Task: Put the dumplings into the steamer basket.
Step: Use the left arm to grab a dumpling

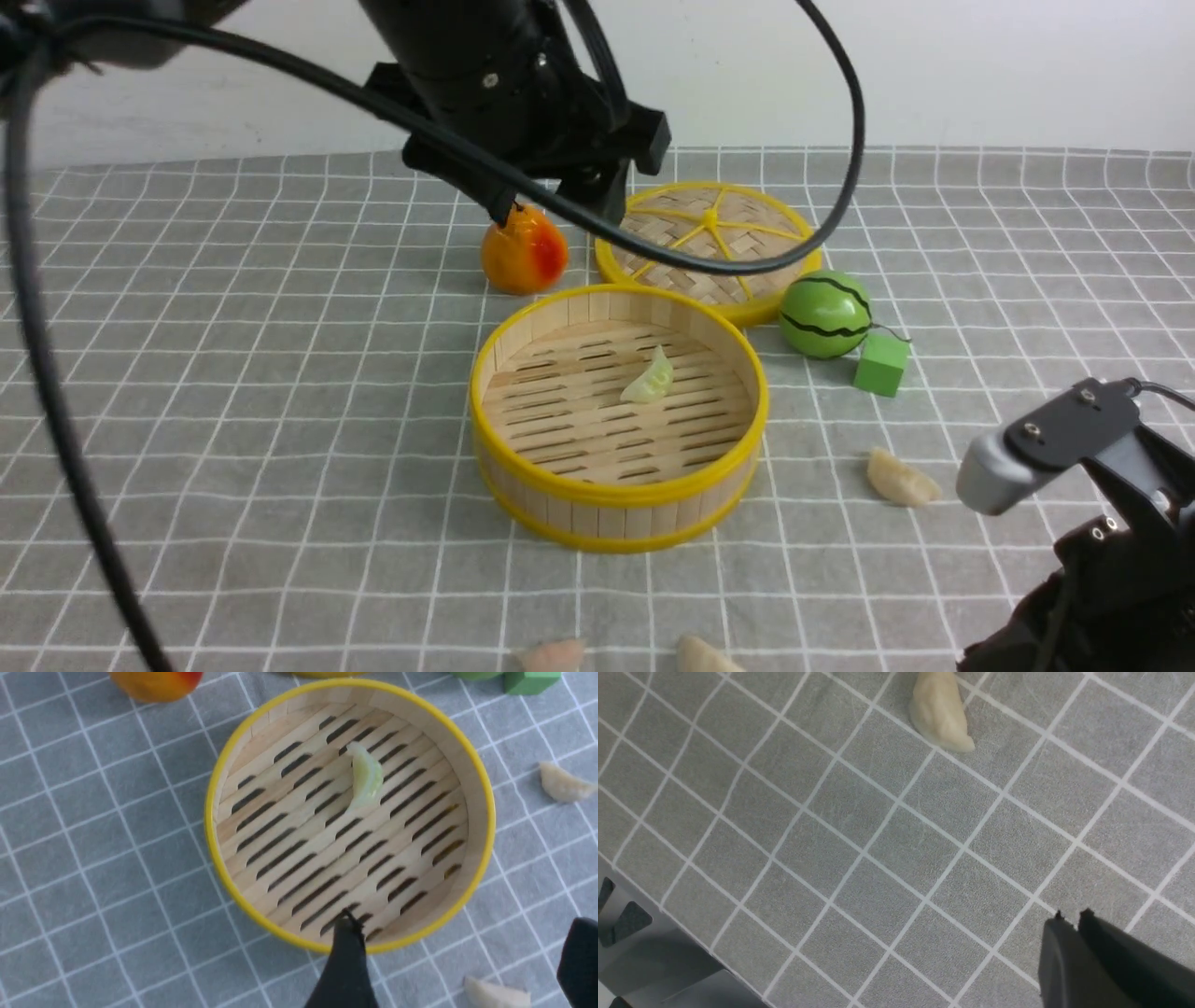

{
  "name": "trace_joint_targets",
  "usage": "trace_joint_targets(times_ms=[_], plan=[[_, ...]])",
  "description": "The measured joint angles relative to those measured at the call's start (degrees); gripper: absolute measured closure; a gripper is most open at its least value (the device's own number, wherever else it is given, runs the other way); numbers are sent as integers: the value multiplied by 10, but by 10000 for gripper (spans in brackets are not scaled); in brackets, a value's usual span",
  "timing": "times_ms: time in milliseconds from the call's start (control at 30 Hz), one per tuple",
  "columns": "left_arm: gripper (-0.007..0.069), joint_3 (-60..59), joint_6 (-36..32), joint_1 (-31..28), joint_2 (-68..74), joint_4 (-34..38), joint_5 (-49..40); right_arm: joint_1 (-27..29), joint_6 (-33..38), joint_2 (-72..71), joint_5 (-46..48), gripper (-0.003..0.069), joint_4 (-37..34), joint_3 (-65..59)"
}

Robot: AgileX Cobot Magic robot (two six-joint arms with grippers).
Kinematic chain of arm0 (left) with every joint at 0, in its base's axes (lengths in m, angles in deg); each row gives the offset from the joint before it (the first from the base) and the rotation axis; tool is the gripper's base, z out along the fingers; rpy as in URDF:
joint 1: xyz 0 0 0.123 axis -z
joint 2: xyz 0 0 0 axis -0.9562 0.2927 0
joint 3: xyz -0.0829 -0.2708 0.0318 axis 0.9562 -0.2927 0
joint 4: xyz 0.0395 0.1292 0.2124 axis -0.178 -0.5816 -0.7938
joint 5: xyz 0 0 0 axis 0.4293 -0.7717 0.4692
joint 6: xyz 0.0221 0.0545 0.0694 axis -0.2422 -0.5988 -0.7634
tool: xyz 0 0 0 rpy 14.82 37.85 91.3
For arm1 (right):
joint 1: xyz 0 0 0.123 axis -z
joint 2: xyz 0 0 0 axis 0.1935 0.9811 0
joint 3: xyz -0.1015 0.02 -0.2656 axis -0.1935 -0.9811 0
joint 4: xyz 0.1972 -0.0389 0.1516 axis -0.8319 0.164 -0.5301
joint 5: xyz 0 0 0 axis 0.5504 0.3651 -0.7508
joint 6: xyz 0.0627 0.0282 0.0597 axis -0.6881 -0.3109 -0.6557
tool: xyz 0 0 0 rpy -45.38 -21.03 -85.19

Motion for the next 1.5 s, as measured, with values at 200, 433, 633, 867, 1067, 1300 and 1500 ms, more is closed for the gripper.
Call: trace_joint_targets(times_ms=[200, 433, 633, 867, 1067, 1300, 1500], plan=[[72, -194, -75, 7, -93, 25, 0, 0, 0, 0, 0, 613, -8, 0], [72, -397, -239, 55, -96, 50, 104, 0, 0, 0, -1, 606, -10, 0], [72, -446, -268, 57, -40, 50, 202, 0, 0, 0, -1, 600, -12, 0], [72, -448, -271, 57, 37, 84, 242, 0, 0, 0, -2, 597, -12, 0], [134, -448, -268, 57, 61, 92, 255, 0, 0, 0, -2, 597, -12, 0], [468, -446, -202, 57, 61, 88, 273, 0, 0, 0, -2, 588, -12, 0], [468, -408, -149, 57, 52, 88, 218, 0, 0, 0, -2, 583, -12, 0]])
